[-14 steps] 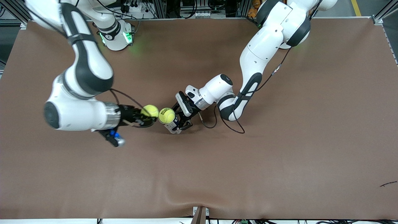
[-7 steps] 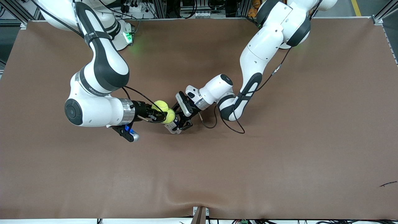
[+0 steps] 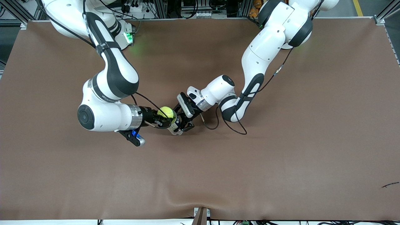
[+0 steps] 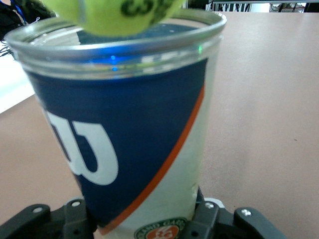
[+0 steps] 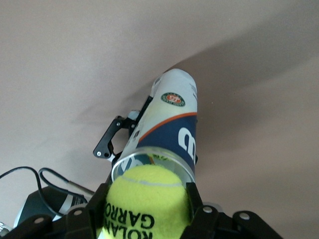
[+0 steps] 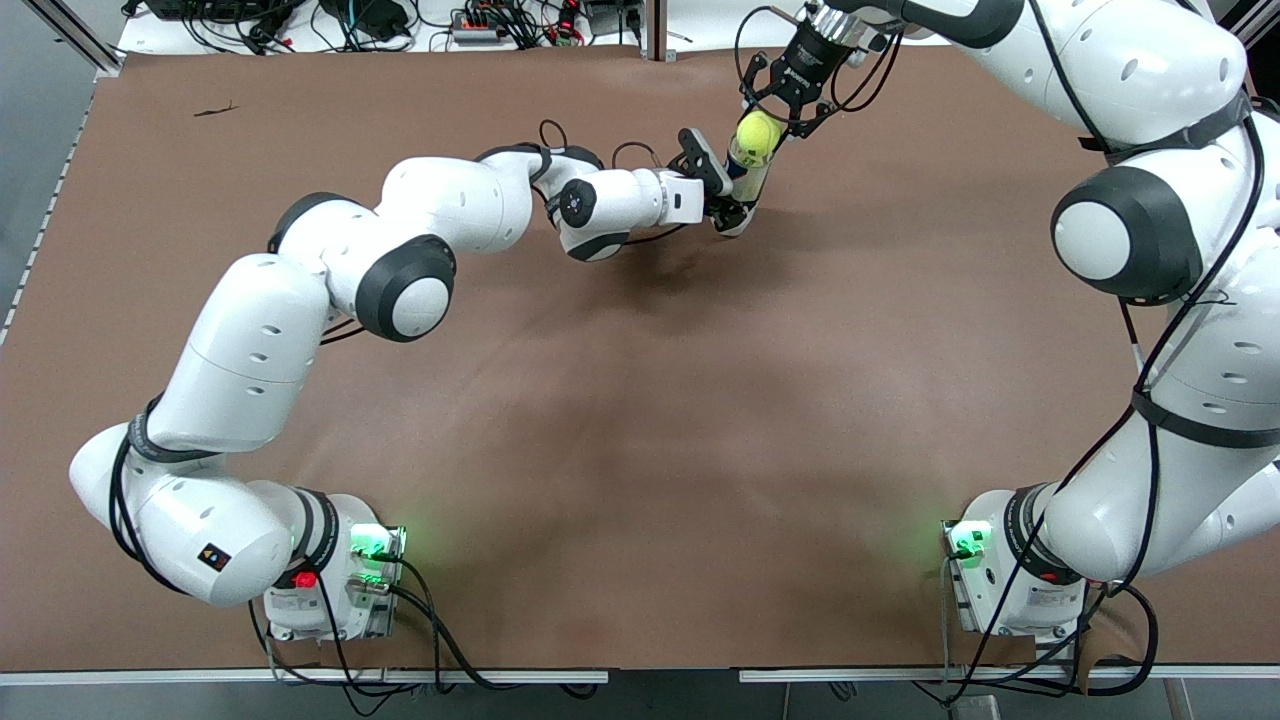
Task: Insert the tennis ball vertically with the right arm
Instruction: 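Move the second ball over the can and release it inside, then lower the can upright onto the table while the right gripper withdraws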
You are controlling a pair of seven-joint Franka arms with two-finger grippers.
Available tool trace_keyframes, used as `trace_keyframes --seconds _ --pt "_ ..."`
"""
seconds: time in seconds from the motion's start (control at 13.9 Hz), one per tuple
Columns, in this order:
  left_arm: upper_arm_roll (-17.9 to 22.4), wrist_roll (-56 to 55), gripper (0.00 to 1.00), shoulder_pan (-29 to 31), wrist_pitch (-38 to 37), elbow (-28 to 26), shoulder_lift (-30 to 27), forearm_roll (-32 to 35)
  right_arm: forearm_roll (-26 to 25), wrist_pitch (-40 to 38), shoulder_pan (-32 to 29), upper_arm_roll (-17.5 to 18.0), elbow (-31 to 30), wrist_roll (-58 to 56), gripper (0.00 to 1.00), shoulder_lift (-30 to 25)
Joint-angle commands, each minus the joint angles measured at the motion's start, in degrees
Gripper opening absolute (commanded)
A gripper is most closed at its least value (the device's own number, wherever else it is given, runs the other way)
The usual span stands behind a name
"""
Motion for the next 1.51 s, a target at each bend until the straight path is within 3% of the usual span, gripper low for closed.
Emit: trace_keyframes --seconds 0.0,0.22,0.29,0.36,0.43,0.57,0.79,0.86,0.93,1.0,1.44 --pt "0.0 0.2 0.67 0.2 1.2 0.6 0.2 1.4 -0.5 1.2 0.9 -0.5 0.2 0.3 0.38 0.3" --pt "0.0 0.2 0.67 0.2 1.2 0.6 0.2 1.4 -0.5 1.7 1.2 -0.5 0.2 0.3 0.46 0.6" --pt "0.0 0.1 0.68 0.2 1.2 0.6 0.2 1.4 -0.6 1.7 1.2 -0.6 0.1 0.3 0.58 0.6" --pt "0.0 0.2 0.7 0.2 1.2 0.6 0.2 1.4 -0.8 1.7 1.1 -0.6 0.1 0.3 0.83 0.6" --pt "0.0 0.2 0.71 0.2 1.1 0.6 0.2 1.4 -1.0 1.8 1.2 -0.6 0.1 0.3 1.0 0.6" --pt "0.0 0.2 0.8 0.2 1.1 0.6 0.2 1.4 -1.7 1.7 1.3 -0.6 0.2 0.3 1.0 0.6" --pt "0.0 0.2 0.79 0.2 1.2 0.7 0.2 1.4 -1.7 1.7 1.1 -0.6 0.2 0.3 1.0 0.6" --pt "0.0 0.2 0.84 0.2 1.2 0.7 0.1 1.4 -1.8 1.7 1.0 -0.7 0.3 0.3 1.0 0.4" --pt "0.0 0.2 1.0 0.3 1.2 0.7 0.1 1.1 -1.8 1.6 0.7 -0.7 0.6 0.1 1.0 0.2" --pt "0.0 0.2 1.0 0.3 1.1 0.6 0.0 1.3 -1.9 1.6 0.3 -1.0 0.7 -0.1 1.0 -0.1" --pt "-0.1 -0.1 1.0 0.5 1.1 0.6 -0.3 0.7 -21.5 0.7 -2.3 -1.6 0.0 -12.5 1.0 -3.9"
